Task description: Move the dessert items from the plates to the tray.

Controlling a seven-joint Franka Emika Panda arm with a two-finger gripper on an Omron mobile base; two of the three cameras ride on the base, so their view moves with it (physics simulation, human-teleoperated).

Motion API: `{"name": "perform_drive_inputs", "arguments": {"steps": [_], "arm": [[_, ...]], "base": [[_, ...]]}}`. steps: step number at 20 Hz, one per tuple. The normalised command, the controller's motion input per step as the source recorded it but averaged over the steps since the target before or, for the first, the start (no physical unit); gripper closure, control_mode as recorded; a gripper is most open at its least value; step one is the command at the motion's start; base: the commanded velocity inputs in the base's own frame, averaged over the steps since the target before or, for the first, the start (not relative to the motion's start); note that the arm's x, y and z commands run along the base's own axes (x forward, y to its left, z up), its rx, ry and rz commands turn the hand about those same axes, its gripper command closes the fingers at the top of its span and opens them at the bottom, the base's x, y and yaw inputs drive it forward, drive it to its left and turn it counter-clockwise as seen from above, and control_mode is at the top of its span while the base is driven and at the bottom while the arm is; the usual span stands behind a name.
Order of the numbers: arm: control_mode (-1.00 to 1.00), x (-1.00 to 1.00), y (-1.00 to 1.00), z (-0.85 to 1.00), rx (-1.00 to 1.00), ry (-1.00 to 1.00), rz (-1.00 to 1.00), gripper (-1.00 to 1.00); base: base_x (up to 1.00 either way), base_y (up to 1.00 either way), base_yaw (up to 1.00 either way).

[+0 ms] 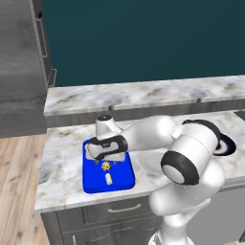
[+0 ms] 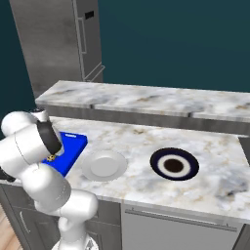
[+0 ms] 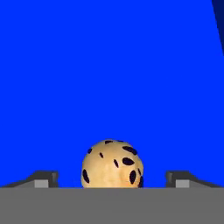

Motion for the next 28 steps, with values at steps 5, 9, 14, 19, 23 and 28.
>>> {"name": "perform_drive_inputs", "arguments": {"steps": [5,9,14,19,23,28], "arm": [[-1.00,-0.17,-0.31,0.59,0.00,-0.10,0.00,-1.00],[-1.00,-0.51,-0.72,0.59,0.00,-0.09,0.04,-1.00],[-1.00,-0.71,-0.85,0.55,0.00,-0.07,0.05,-1.00],[-1.00,-0.69,-0.77,0.54,0.00,0.00,0.04,-1.00],[-1.00,-0.70,-0.71,0.41,0.00,-0.02,0.04,-1.00],[-1.00,-0.46,-0.61,0.15,0.00,-0.02,0.05,-1.00]], "base": [[0.00,0.00,0.00],[0.00,0.00,0.00],[0.00,0.00,0.00],[0.00,0.00,0.00],[0.00,0.00,0.00],[0.00,0.00,0.00]]}}
